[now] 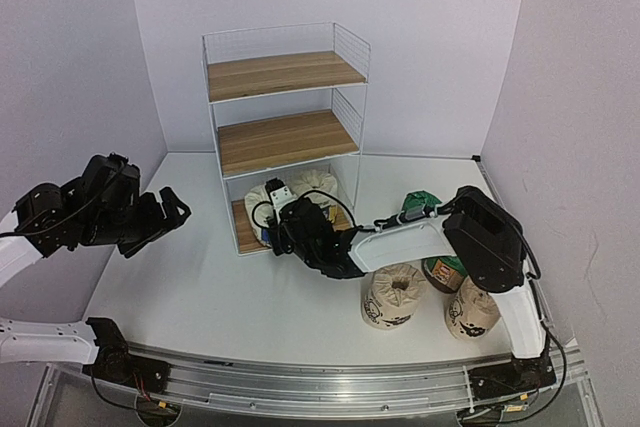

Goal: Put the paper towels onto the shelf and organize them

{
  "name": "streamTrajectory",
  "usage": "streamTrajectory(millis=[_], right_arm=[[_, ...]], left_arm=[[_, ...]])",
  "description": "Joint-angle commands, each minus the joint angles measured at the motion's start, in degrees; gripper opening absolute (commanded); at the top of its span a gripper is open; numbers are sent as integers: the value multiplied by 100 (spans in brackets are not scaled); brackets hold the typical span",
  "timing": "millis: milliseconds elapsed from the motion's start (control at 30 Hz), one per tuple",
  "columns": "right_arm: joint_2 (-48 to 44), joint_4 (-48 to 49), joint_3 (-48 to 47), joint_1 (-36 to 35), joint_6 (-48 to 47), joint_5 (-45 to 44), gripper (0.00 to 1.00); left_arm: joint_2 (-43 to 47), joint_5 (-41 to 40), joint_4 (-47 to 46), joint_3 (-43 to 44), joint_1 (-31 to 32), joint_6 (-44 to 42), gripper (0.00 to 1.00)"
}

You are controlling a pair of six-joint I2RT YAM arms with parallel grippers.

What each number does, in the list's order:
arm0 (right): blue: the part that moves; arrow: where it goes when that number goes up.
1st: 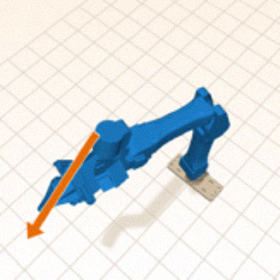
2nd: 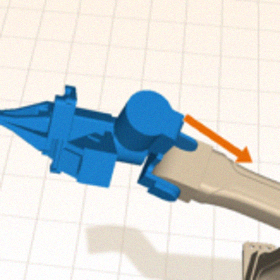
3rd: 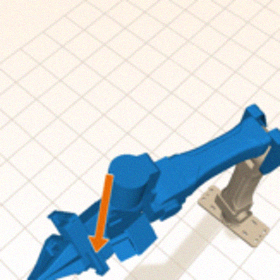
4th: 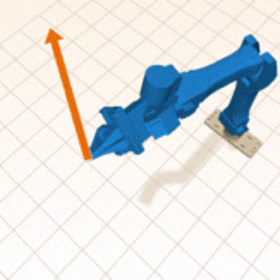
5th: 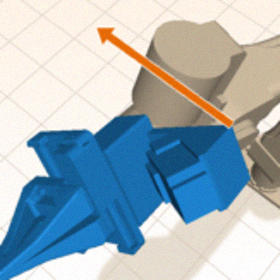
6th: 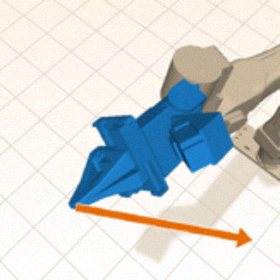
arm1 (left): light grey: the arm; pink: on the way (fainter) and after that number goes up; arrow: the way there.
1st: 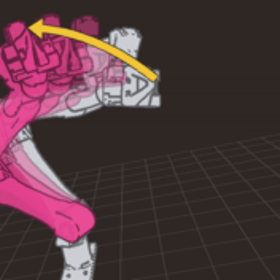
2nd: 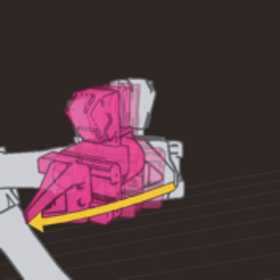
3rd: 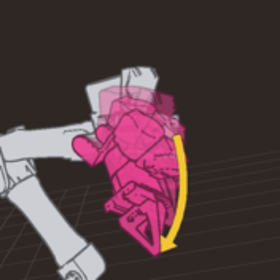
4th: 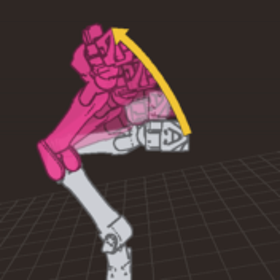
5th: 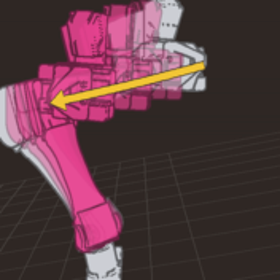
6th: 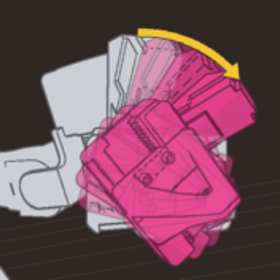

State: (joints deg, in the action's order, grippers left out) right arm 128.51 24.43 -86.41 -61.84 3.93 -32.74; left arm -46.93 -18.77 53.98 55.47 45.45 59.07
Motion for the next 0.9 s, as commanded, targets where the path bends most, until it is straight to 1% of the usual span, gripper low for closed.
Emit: streamTrajectory(millis=[0, 300, 567, 600, 667, 733, 867], right_arm=[[126, 676, -423, 9, 56, 28, 0], [338, 737, -560, 76, 176, 96, 3], [437, 747, -604, 184, 236, 230, 9], [433, 747, -603, 192, 253, 246, 10], [416, 749, -592, 195, 280, 290, 17], [404, 747, -572, 192, 288, 349, 28], [332, 747, -510, 194, 284, 383, 46]], left_arm=[[183, -189, -101, -45, 26, 93, 100], [420, -181, -66, -149, 22, 191, 100], [447, -181, -76, -180, 27, 227, 100], [441, -186, -80, -178, 25, 225, 100], [428, -195, -83, -172, 25, 221, 100], [422, -193, -105, -174, 25, 219, 100], [420, -187, -125, -218, 25, 244, 100]])
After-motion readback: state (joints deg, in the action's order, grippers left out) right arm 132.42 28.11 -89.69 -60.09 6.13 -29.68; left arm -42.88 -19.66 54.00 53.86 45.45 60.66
